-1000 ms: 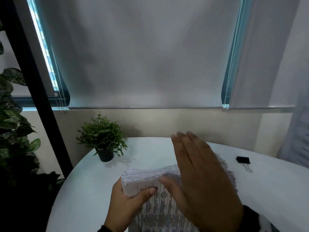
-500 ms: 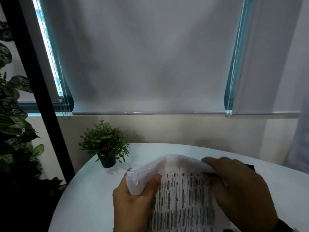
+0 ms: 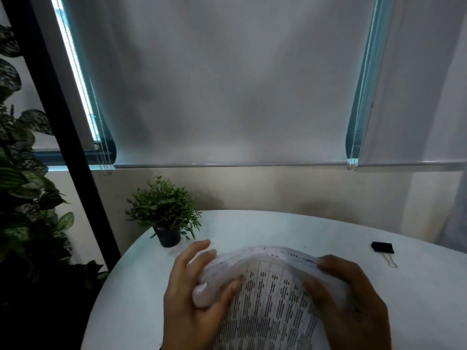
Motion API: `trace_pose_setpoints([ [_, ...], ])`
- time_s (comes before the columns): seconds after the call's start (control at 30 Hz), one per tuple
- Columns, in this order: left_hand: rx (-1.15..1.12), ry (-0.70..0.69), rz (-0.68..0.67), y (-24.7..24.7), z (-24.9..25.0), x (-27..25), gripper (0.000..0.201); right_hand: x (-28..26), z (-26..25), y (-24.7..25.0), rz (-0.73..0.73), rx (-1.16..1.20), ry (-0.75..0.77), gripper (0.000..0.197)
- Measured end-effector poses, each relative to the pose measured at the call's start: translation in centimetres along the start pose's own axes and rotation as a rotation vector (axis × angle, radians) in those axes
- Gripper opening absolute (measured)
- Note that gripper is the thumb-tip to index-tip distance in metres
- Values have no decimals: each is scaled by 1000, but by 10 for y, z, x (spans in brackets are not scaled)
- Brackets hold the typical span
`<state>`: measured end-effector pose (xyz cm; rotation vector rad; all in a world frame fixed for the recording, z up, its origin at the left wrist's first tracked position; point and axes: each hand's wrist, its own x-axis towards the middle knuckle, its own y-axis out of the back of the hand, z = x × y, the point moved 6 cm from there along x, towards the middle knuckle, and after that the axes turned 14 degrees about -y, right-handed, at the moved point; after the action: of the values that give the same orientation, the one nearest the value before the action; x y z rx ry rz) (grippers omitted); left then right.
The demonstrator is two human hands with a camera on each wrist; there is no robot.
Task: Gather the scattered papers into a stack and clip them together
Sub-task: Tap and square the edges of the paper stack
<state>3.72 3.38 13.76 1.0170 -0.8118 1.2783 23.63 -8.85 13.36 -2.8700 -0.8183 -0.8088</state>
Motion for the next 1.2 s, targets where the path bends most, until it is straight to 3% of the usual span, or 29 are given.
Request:
trace_pose_setpoints([
  [0.1, -95, 21, 4, -3, -4, 4, 19, 3, 5, -10, 2, -10, 2, 31],
  [0.27, -90, -28, 81, 3, -4, 16, 16, 12, -28, -11, -20, -14, 210, 13],
  [0.37, -61, -22, 71, 9, -8, 15, 27, 21, -28, -7, -90, -44, 167, 29],
  [0.43, -82, 116, 31, 4, -19, 1, 37, 23, -11, -10, -151, -108, 95, 41],
  [0.5, -125, 290, 63, -5, -28, -15, 56, 20, 6, -12, -131, -123, 21, 48],
  [0.53, -112, 308, 78, -9, -29, -20, 67, 19, 11, -13, -104, -106, -9, 52],
  [0.63, -73, 291, 81, -17, -27, -18, 77, 18, 6, -15, -69, -23, 27, 28],
  [0.7, -72, 244, 117, -12, -21, -13, 81, 20, -6, -11, -53, 28, 23, 30],
  [0.77, -138, 222, 136, -7, -23, -15, 93, 24, -6, -9, -102, 69, -15, 58],
  [0.83, -318, 383, 132, -11, -35, -27, 101, 25, 9, -8, -145, 100, -145, 88],
  [0.9, -438, 566, 83, -19, -45, -41, 91, 23, 31, -8, -154, 193, -318, 96],
  [1.0, -489, 691, 28, -27, -50, -51, 71, 13, 52, -15, -232, 119, -423, 86],
  [1.1, -480, 694, 48, -28, -49, -47, 53, 12, 48, -14, -207, 141, -537, 48],
  [1.2, -428, 689, 85, -22, -44, -41, 45, 16, 35, -7, -181, 198, -502, 50],
])
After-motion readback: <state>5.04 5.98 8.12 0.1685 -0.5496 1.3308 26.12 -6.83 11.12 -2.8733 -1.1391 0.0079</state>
